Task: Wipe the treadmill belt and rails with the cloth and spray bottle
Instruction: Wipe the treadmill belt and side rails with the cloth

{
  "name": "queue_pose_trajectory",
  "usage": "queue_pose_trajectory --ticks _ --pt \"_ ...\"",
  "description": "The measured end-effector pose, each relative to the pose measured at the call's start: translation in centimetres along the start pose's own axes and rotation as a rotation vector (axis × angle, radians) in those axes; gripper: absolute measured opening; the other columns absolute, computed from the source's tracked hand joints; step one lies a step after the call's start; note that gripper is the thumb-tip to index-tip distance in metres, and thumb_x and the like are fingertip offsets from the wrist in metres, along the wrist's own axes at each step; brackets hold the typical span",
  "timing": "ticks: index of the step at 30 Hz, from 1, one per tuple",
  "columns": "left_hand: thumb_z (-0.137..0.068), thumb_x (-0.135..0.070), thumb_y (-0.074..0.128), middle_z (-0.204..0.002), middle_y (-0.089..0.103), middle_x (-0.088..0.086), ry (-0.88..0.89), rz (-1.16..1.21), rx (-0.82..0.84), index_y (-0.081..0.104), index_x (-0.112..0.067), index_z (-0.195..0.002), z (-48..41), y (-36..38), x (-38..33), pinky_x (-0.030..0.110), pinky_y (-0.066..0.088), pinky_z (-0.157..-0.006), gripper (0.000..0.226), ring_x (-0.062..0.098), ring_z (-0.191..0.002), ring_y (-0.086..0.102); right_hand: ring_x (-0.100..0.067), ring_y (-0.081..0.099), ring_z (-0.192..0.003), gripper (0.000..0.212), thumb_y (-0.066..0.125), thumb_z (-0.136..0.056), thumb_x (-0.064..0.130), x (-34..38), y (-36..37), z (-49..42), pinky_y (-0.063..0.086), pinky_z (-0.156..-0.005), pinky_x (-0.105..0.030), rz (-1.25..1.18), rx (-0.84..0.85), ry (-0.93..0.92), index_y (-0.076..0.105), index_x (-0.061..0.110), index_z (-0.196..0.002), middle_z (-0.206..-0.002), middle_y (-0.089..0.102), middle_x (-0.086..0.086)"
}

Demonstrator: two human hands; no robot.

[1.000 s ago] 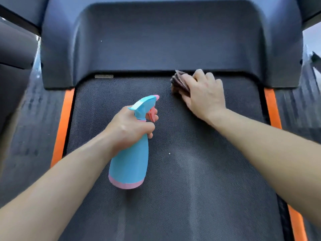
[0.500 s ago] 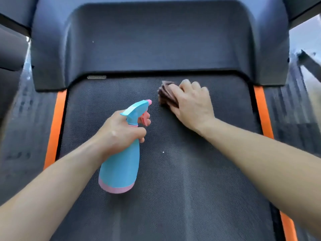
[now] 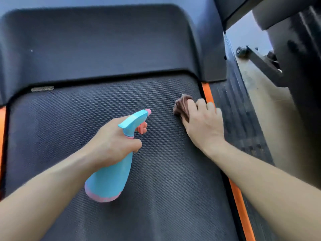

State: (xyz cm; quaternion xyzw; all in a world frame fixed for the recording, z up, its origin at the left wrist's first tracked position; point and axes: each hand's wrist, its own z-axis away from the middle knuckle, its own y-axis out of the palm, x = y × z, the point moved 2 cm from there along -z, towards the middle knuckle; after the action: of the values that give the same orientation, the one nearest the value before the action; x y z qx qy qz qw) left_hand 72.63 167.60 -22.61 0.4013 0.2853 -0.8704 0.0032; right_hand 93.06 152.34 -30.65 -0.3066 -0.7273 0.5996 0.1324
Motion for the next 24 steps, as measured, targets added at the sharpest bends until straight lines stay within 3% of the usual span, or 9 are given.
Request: queue_pose_trajectory --ticks 4,7,11,15,19,21,24 --pt "-0.071 -0.010 0.076 -0.104 0.073 -0.028 0.024 0.015 -0.039 0.072 -0.045 -0.106 -1.1 -0.1 -0.5 0.011 0.045 -0.071 0.050 -0.006 -0.084 0.063 -0.033 0.052 -0.081 0.037 0.064 -0.087 0.046 -1.7 0.0 2.0 0.038 -0.065 -0.042 0.024 0.010 -0.072 0.061 0.015 -0.108 -0.094 0.055 -0.007" --pt "-0.072 -0.007 0.076 -0.103 0.072 -0.032 0.019 0.029 -0.057 0.073 -0.044 -0.101 -1.5 -0.1 -0.1 0.002 0.040 -0.061 0.047 -0.011 -0.075 0.060 -0.034 0.054 -0.083 0.025 0.063 -0.088 0.038 -0.6 1.1 -2.6 0.040 -0.066 -0.042 0.051 -0.060 0.054 0.060 0.015 -0.097 -0.095 0.057 -0.008" --pt "-0.072 -0.010 0.077 -0.100 0.070 -0.037 0.017 0.020 -0.074 0.071 -0.052 -0.101 -1.1 -0.4 0.3 0.009 0.041 -0.066 0.051 -0.011 -0.076 0.060 -0.034 0.057 -0.089 0.020 0.064 -0.091 0.034 0.3 1.0 -7.2 0.042 -0.071 -0.042 0.060 0.012 0.196 0.063 0.015 -0.098 -0.100 0.059 -0.007" --pt "-0.073 -0.014 0.075 -0.099 0.067 -0.037 0.031 -0.016 -0.060 0.070 -0.051 -0.100 -0.2 -0.9 1.2 0.003 0.039 -0.067 0.046 -0.006 -0.083 0.061 -0.035 0.055 -0.084 0.029 0.060 -0.092 0.043 -0.8 -0.9 -1.3 0.041 -0.067 -0.043 0.062 0.029 0.119 0.060 0.015 -0.098 -0.096 0.059 -0.009" --pt "-0.071 -0.015 0.077 -0.089 0.071 -0.024 -0.003 -0.018 -0.052 0.072 -0.047 -0.097 0.2 -1.3 2.2 0.012 0.042 -0.065 0.042 0.006 -0.074 0.059 -0.034 0.054 -0.082 0.032 0.064 -0.089 0.043 -1.7 -0.5 0.2 0.039 -0.065 -0.042 0.107 0.058 0.034 0.059 0.015 -0.104 -0.093 0.057 -0.008" --pt "-0.062 -0.028 0.073 -0.093 0.074 -0.016 -0.018 -0.010 -0.056 0.070 -0.048 -0.100 0.3 -1.6 2.3 0.019 0.046 -0.069 0.043 0.009 -0.079 0.061 -0.035 0.055 -0.085 0.032 0.066 -0.086 0.039 -0.7 0.4 -3.0 0.041 -0.067 -0.042 0.074 0.009 0.116 0.061 0.014 -0.105 -0.097 0.059 -0.010" --pt "-0.058 -0.032 0.068 -0.098 0.074 -0.018 -0.037 -0.009 -0.082 0.071 -0.046 -0.101 0.3 -2.0 2.6 0.022 0.048 -0.075 0.045 0.010 -0.088 0.064 -0.037 0.057 -0.089 0.029 0.066 -0.088 0.037 0.5 0.8 -6.8 0.041 -0.071 -0.043 0.008 0.035 0.231 0.061 0.012 -0.102 -0.101 0.060 -0.013"
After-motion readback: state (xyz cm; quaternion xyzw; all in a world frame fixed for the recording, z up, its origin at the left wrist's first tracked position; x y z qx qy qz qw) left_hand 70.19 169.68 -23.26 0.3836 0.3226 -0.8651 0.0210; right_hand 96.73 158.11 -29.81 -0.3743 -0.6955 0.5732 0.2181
